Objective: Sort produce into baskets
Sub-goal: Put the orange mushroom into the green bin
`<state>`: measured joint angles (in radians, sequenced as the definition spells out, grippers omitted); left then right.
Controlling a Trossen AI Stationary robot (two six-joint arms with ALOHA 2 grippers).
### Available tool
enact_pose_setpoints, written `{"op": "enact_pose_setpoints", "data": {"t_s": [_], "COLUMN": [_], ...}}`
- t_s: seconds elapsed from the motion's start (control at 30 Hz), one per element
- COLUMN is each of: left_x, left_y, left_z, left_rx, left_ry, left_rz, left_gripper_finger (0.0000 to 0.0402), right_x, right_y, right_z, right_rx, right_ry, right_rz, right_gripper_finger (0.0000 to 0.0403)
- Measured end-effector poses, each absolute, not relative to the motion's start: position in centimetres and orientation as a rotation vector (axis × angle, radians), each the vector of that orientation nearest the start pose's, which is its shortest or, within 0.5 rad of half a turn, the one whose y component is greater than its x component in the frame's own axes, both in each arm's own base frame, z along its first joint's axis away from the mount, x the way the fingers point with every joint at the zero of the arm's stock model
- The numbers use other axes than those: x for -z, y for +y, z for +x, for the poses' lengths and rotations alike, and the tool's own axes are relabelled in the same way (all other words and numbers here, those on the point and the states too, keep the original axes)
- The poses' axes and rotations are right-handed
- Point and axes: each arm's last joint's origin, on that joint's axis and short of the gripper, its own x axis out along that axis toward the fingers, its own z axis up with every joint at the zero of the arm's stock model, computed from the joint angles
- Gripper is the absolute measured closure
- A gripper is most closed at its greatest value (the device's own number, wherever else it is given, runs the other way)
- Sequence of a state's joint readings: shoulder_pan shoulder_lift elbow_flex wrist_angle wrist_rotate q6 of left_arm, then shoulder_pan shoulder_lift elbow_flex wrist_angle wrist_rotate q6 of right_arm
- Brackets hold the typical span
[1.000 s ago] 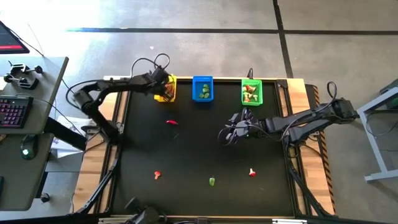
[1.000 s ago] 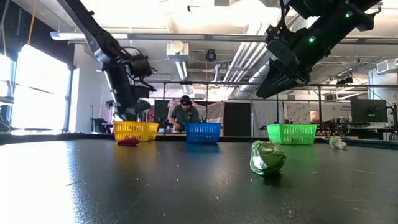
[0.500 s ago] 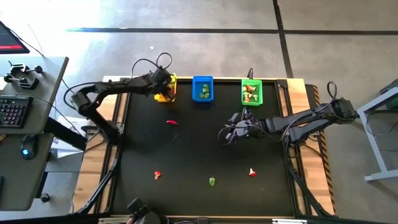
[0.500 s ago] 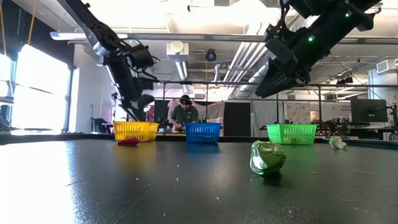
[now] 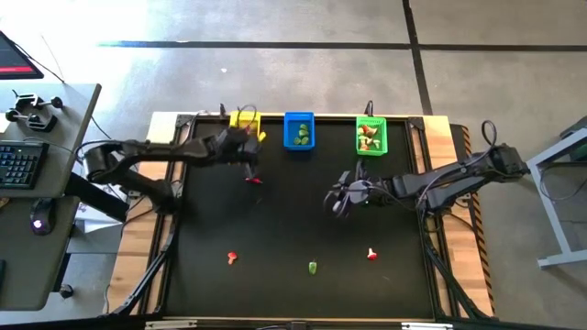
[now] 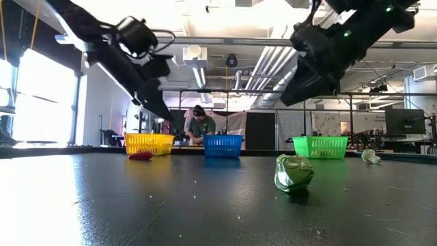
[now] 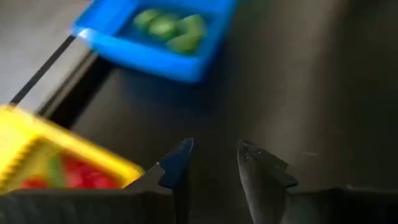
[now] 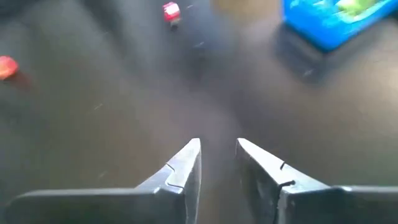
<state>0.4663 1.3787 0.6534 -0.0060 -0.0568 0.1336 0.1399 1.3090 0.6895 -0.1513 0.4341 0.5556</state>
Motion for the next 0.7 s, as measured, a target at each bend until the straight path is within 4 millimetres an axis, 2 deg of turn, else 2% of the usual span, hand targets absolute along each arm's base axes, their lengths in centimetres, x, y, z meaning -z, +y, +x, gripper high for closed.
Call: {"op": "enact_pose_setpoints", "data": {"t_s": [0.17, 0.33, 0.53, 0.7], "left_x": [-17.6, -16.8, -16.5, -17.0], "left_y": [7.6, 4.0, 1.5, 0.8], "left_z": [23.5, 23.3, 23.2, 23.4], "left_rx": [-0.257, -0.106, 0.02, 0.054], "left_ry": [0.622, 0.493, 0.401, 0.336], "left_rz": [0.041, 0.076, 0.044, 0.057], "left_gripper_finger": [0.0309, 0.0317, 0.032, 0.032], "right_x": [-20.0, -21.0, -22.0, -20.3], "right_y": [4.3, 6.8, 9.8, 12.3], "right_z": [25.1, 25.1, 25.3, 27.1], "right_rx": [0.347, 0.235, 0.15, 0.115], "right_ry": [0.669, 0.663, 0.644, 0.746], "right_rz": [0.341, 0.377, 0.376, 0.419], "right_gripper_finger": [0.0315, 0.0298, 0.0246, 0.0191]}}
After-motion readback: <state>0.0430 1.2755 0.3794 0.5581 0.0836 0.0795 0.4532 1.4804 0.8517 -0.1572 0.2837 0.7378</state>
